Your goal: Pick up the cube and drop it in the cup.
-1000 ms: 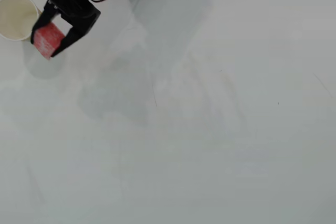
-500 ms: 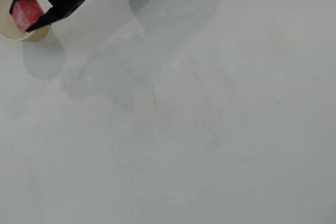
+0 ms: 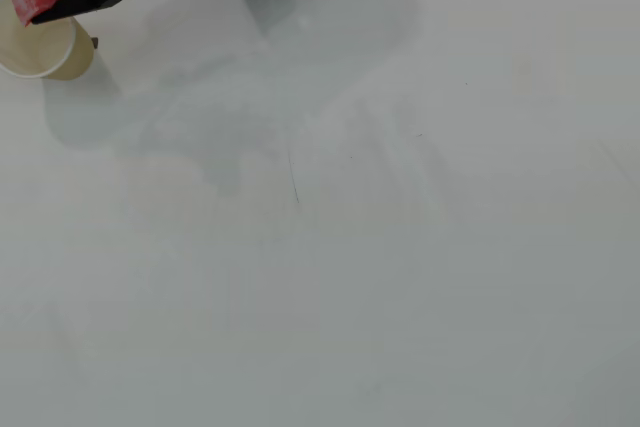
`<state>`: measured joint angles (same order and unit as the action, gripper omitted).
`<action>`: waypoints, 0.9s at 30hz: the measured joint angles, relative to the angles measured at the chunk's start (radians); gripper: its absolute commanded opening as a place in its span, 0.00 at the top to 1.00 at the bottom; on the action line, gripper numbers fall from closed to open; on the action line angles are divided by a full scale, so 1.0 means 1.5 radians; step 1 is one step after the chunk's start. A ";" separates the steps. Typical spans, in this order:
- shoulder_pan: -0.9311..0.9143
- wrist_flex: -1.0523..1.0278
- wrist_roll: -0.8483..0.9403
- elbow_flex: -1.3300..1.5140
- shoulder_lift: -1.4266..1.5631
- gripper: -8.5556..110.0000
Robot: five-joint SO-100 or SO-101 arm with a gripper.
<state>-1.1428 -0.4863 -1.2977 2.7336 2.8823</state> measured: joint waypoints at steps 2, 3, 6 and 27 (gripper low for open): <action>-0.005 -0.020 0.000 0.006 0.002 0.93; -0.007 -0.032 0.000 0.009 0.003 0.93; -0.011 -0.058 0.000 0.014 0.003 0.93; -0.009 -0.119 0.000 0.014 0.003 0.93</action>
<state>-1.1566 -0.6642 -1.2977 2.7550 2.8870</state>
